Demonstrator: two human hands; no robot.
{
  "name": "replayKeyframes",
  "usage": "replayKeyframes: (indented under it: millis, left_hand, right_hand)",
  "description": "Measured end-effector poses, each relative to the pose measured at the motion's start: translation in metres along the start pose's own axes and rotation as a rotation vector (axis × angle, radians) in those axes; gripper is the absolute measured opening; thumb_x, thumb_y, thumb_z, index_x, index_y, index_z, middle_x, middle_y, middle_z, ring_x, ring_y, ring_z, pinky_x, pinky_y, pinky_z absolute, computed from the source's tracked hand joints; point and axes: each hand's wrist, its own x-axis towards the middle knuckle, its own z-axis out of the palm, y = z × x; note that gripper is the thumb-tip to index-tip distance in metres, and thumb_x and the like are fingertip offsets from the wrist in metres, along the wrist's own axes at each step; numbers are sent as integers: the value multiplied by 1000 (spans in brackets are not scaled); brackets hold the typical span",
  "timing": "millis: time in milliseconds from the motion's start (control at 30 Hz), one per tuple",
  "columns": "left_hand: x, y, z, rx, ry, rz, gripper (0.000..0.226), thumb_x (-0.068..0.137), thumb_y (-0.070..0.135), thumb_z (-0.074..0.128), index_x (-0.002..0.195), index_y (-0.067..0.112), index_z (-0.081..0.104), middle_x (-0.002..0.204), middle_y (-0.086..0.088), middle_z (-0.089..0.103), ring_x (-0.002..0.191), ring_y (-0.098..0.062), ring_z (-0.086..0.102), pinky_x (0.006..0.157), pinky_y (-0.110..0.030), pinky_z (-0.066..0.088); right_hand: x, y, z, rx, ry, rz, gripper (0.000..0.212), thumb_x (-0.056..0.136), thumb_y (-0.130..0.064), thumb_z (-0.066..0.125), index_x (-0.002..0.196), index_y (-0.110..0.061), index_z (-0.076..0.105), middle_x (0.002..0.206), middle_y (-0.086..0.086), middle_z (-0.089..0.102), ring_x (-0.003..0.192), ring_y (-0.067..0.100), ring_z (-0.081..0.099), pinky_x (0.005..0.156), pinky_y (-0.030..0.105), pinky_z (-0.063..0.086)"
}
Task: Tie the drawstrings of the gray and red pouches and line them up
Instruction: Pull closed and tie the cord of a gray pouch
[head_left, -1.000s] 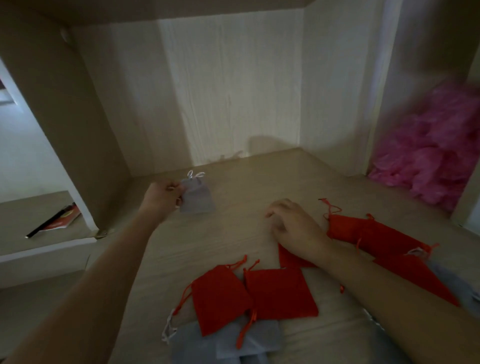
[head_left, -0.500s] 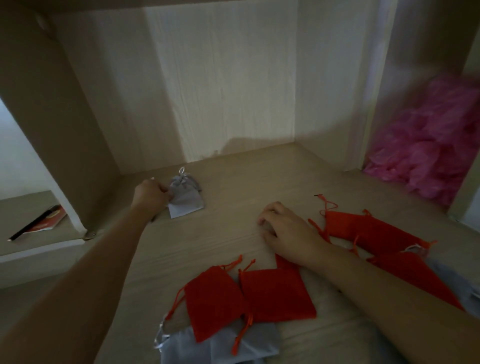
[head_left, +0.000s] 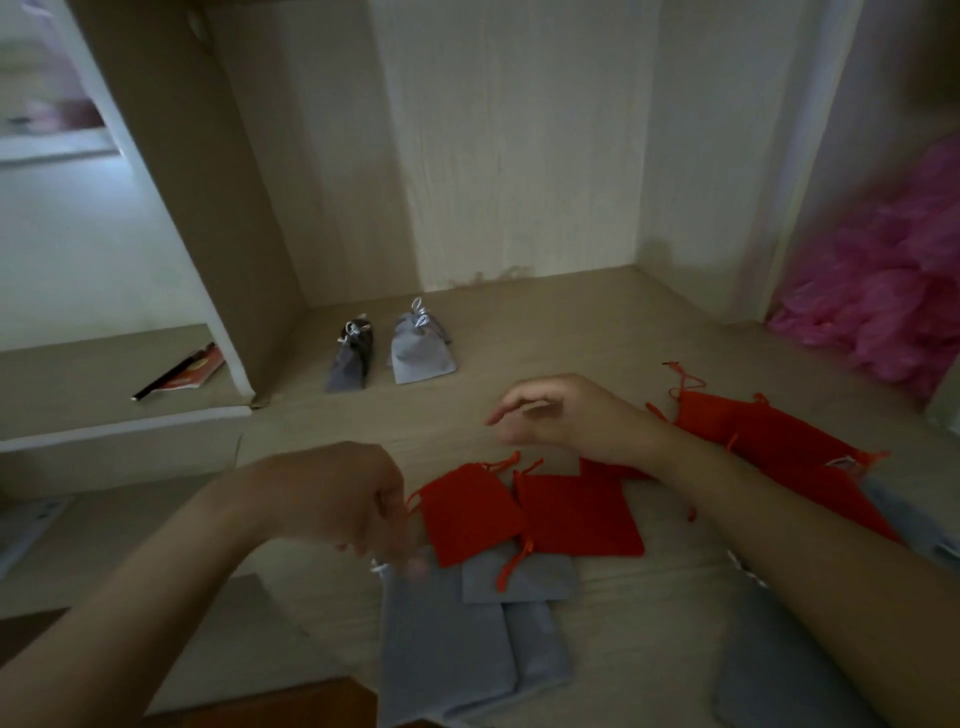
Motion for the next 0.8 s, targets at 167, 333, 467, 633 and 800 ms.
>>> replayKeyframes:
  millis: [167,333,467,633,800]
  left_hand:
    - [-17,1,29,57,78,-137,55,65,63,72,75,9,69,55,5,62,50,0,53,46,-8,35]
    - [-15,0,46,-129,145,-38,34,75,37,75,63,8,64,52,6,61,44,2,52,47,-9,38]
    - [-4,-11,38,-296,163,38,29,76,27,76,66,3,64,63,-8,66,59,-13,60,64,-24,52]
    - [-2,-21,16,-796,155,139,26,61,17,78,57,16,52,63,-4,52,61,-11,51,56,-18,45]
    - [9,-26,-5,-1124,170,302,71,41,34,93,97,-1,65,91,-7,69,81,-15,67,67,-22,55]
  right_hand:
    - [-4,-21,12,4,-338,-69,28,73,-19,79,99,-28,72,126,-13,57,123,-5,46,110,20,30]
    - [-5,-23,16,-162,-467,-67,28,69,-26,82,94,-32,73,125,-16,53,117,-10,44,100,7,28]
    - [-7,-17,12,-307,-456,-42,24,65,-30,85,86,-31,72,119,-13,50,110,-9,43,95,9,32]
    - [-6,-6,-9,-436,-437,-6,25,62,-37,85,76,-42,65,116,-5,50,111,3,45,101,27,38]
    - [-11,3,-33,-473,-349,68,18,67,-35,82,81,-30,71,113,-2,59,106,5,52,97,22,39]
